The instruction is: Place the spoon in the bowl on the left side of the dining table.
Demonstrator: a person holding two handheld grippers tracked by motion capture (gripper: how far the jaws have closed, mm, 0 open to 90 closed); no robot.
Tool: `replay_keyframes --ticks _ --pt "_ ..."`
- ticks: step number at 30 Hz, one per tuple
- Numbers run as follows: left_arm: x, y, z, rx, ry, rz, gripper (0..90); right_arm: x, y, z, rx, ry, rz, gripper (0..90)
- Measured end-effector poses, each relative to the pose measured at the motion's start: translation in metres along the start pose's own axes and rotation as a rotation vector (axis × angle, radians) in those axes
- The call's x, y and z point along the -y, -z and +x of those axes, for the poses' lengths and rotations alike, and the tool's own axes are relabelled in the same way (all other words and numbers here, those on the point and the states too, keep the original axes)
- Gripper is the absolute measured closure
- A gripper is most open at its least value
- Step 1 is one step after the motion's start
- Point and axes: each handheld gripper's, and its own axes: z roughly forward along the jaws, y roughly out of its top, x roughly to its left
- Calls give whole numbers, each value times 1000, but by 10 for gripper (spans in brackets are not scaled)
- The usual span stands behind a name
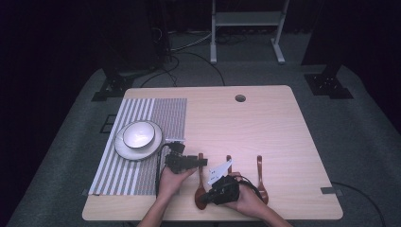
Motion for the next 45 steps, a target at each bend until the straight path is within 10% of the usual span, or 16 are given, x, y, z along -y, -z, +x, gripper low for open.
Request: replay_keyframes --ticks 17,34,45 --pt "-2 -8 10 78 40 25 716 1 0 0 -3 6 -5 863" --pt "-3 -4 12 160 113 -11 784 5 6 2 2 -21 -19 730" --pt "-11 5 -3 185 81 -11 833 20 33 -8 7 -104 -95 621"
